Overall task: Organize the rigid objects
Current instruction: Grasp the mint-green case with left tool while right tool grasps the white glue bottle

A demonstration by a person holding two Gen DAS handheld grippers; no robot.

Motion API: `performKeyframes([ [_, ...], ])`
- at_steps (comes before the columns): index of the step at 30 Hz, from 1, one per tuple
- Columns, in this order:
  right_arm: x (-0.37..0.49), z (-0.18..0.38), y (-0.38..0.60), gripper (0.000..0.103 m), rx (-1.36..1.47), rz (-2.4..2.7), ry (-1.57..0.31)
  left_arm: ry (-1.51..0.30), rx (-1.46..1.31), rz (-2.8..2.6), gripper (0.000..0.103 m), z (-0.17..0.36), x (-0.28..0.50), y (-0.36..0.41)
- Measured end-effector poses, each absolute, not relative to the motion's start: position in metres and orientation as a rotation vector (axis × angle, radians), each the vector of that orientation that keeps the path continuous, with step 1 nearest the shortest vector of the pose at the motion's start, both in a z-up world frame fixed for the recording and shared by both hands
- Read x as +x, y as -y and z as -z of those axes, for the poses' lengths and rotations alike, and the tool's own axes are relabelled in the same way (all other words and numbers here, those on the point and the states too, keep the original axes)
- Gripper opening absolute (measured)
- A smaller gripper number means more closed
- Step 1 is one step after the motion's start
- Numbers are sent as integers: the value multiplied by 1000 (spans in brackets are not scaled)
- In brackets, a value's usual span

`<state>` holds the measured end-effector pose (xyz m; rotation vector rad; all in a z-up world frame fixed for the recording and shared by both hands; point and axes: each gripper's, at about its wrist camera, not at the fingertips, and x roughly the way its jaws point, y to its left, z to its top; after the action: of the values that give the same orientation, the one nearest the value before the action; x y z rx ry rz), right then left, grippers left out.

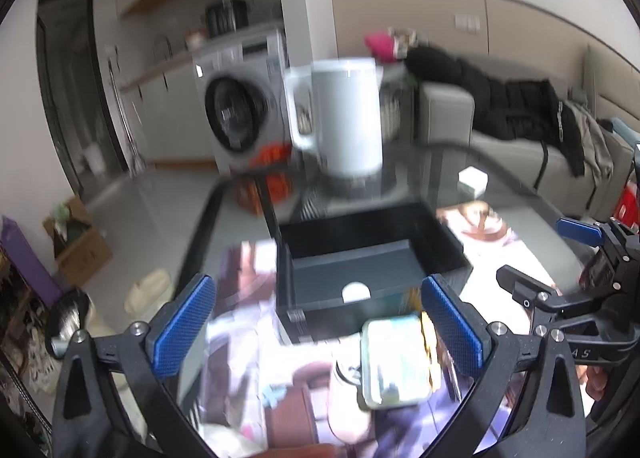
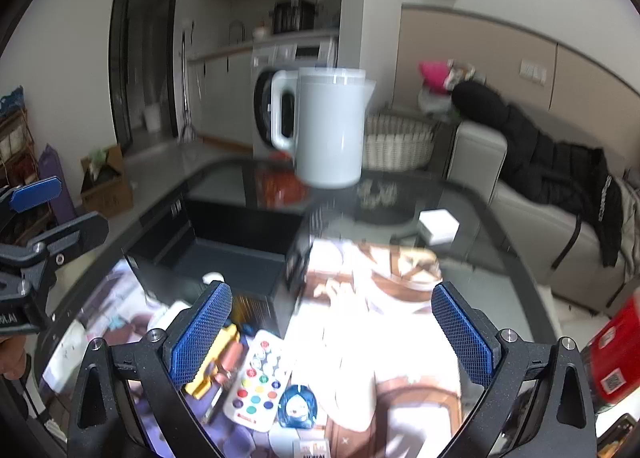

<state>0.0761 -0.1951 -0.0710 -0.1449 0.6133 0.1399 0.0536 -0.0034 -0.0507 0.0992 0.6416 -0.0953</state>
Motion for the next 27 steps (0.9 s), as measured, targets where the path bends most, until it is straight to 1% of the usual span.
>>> performKeyframes([
  [2, 84, 83, 197, 102, -140, -153, -677, -697, 83, 98, 103, 59, 59, 4],
  [5, 85, 94, 198, 102, -156, -162, -720, -722, 96, 87, 103, 62, 62, 8],
  [10, 82, 97, 200, 101, -165, -171, -756, -735, 120, 92, 103, 62, 63, 14],
  [17, 70, 102, 203, 99, -201, -169, -835, -846, 134, 131, 102, 78, 70, 26],
  [22, 59, 118, 210, 94, -214, -188, -933, -916, 173, 159, 101, 92, 71, 43],
  [24, 54, 124, 214, 87, -210, -196, -971, -936, 189, 163, 95, 97, 73, 49],
  [25, 52, 127, 217, 85, -203, -202, -993, -948, 194, 167, 86, 100, 74, 51],
  [26, 49, 131, 219, 81, -204, -205, -1014, -960, 199, 170, 80, 103, 75, 53],
  [27, 46, 134, 220, 79, -212, -206, -1026, -974, 206, 167, 78, 107, 77, 54],
])
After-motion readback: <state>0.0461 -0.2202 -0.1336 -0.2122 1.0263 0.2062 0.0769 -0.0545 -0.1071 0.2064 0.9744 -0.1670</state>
